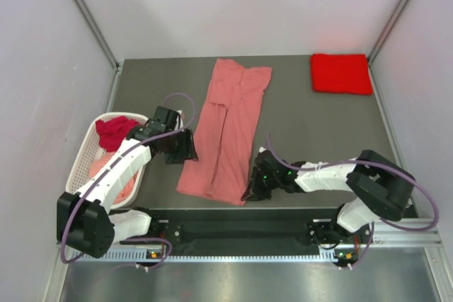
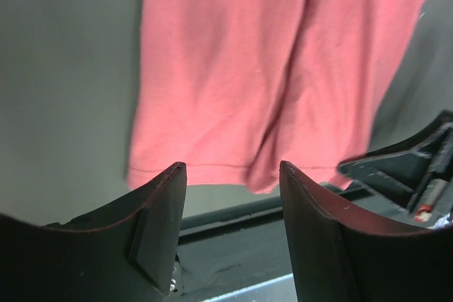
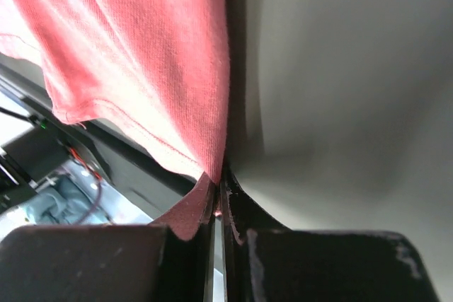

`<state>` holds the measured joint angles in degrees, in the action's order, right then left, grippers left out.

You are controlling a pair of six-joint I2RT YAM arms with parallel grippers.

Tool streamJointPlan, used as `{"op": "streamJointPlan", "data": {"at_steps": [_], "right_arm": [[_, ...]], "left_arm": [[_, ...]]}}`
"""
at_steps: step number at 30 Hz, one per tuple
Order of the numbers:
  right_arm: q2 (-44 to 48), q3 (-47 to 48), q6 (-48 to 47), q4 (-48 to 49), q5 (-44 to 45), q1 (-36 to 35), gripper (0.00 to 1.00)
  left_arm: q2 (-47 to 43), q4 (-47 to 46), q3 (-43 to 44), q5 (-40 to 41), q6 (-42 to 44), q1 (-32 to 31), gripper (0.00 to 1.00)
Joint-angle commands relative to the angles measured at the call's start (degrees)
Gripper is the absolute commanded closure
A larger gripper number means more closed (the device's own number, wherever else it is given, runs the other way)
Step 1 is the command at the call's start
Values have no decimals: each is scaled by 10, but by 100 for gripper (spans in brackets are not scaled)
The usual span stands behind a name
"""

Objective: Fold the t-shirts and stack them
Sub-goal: Fold the tshirt

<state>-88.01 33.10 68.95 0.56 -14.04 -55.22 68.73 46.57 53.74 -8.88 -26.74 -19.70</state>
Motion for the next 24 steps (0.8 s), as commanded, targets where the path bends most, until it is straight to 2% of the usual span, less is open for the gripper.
{"op": "streamJointPlan", "data": {"at_steps": [1,6,10,15,19,24], "right_arm": [[34,-58,-50,-94,16,11,100],[99,-89,-109,-149,37,46,100],[138,-103,-141,-167,34,83,99],[128,-84,-174,-171,17,95,83],[110,-69,-175,-149,-11,92,64],[108,-71,-167,-149,-12,78,58]], "left_arm": [[-9,-33,-31,-39,-30,-9,39],[-18,-40,-78,-74,-59,-17,38],[-45,-15,-106,-70,-95,-20,37],[-71,27,-133,-39,-145,-19,37],[-67,9,-180,-70,-176,-20,40],[-48,13,-198,-48,-182,-20,43]]}}
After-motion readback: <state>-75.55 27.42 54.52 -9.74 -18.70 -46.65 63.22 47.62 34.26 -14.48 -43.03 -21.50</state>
